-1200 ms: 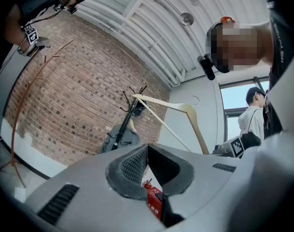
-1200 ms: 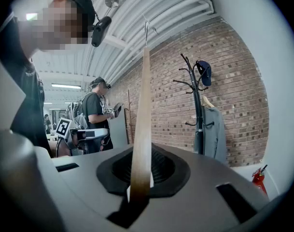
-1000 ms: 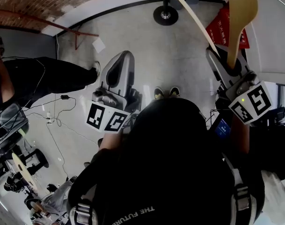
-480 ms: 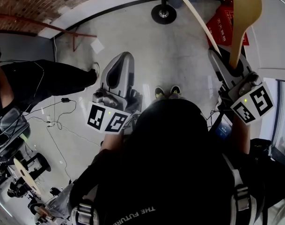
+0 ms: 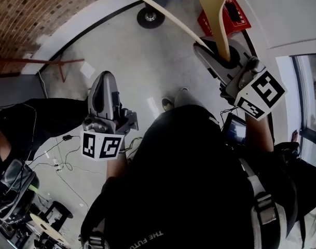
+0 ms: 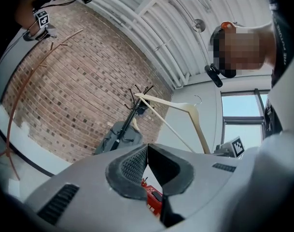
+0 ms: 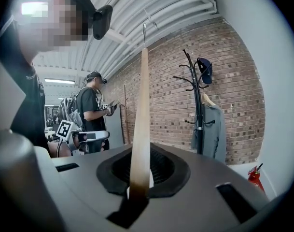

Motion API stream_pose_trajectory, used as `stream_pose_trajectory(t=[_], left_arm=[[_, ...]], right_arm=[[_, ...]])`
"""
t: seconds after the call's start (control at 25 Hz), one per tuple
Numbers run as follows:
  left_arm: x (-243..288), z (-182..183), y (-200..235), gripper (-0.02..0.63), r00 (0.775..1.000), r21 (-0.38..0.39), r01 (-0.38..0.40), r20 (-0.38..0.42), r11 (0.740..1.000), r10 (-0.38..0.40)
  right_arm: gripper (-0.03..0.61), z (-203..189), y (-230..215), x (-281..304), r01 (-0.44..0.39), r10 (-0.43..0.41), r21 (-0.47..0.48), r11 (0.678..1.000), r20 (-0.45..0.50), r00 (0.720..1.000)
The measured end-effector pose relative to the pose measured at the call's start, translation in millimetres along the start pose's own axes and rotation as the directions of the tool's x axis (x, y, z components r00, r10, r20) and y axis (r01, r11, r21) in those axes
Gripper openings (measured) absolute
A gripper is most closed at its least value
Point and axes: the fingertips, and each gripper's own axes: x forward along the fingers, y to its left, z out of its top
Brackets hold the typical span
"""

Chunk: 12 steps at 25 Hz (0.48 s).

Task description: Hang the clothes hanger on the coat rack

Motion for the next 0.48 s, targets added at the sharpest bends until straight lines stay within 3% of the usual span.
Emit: stream_pose_trajectory(t=[0.48], left_arm=[[56.9, 5.7, 25.1, 0.020, 1.000, 0.026, 0.015, 0.005, 1.000, -0.015]], right_arm=[[0.044, 5.5, -60.2, 30.3, 0.032, -0.031, 0.015, 0.999, -0.004, 0.999]])
